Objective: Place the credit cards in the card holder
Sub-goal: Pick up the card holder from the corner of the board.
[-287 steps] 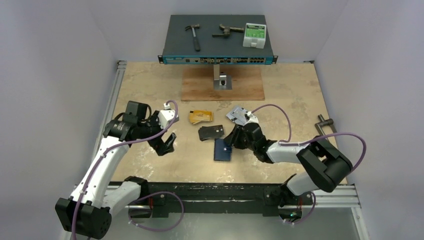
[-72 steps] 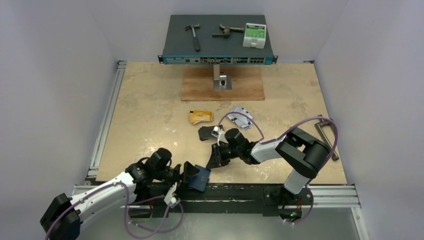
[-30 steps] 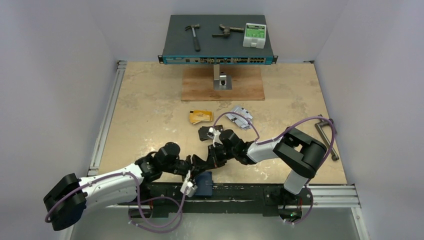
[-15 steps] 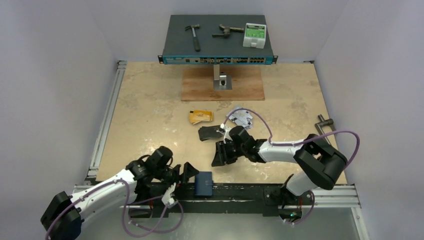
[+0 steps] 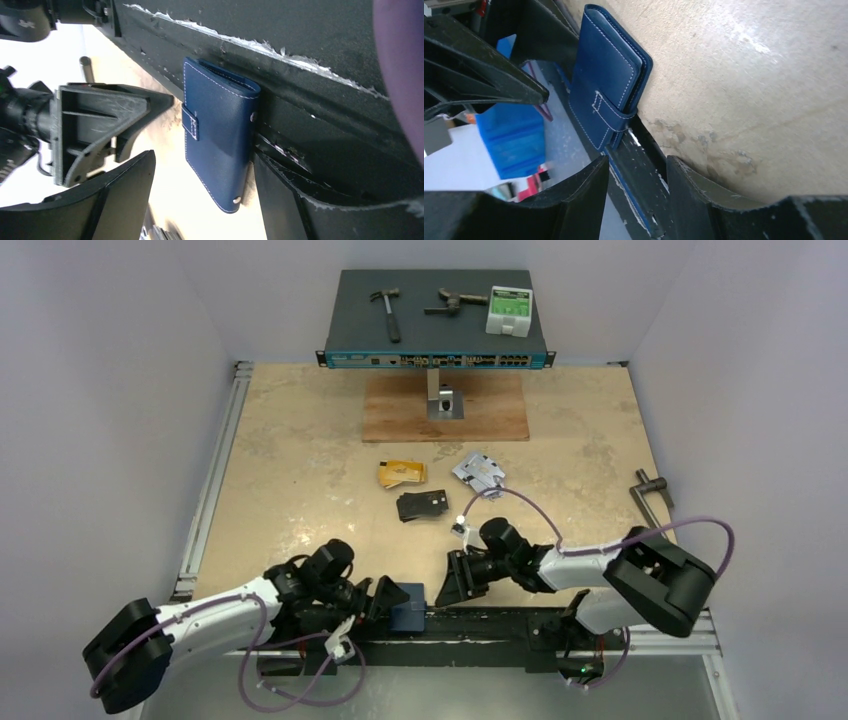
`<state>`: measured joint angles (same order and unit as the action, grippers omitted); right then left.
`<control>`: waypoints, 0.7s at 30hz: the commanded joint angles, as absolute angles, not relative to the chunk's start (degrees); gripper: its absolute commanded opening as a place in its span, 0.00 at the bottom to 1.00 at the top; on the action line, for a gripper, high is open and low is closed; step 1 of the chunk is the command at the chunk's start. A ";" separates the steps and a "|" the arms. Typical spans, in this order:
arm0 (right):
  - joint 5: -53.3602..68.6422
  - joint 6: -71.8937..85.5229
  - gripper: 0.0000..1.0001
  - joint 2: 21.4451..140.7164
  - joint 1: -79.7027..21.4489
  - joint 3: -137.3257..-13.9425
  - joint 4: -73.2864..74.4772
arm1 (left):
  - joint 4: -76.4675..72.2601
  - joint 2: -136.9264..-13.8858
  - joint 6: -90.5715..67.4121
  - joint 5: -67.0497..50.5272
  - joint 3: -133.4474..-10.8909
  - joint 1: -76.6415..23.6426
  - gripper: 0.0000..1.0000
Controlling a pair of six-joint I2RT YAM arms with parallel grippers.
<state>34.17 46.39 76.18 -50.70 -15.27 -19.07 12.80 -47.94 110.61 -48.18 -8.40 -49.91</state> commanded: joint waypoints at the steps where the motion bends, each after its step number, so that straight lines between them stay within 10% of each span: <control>1: 38.51 49.49 0.46 85.01 -51.19 -16.47 -28.69 | 5.32 -46.89 104.73 -54.07 -4.07 -51.75 0.71; 10: 40.66 49.34 0.29 98.79 -51.66 -24.13 -33.70 | -8.12 -56.38 99.91 -55.51 -4.41 -51.88 0.58; 21: 39.88 47.08 0.27 96.37 -51.03 -24.94 -29.54 | -15.76 -55.71 86.19 -46.60 -6.35 -51.93 0.00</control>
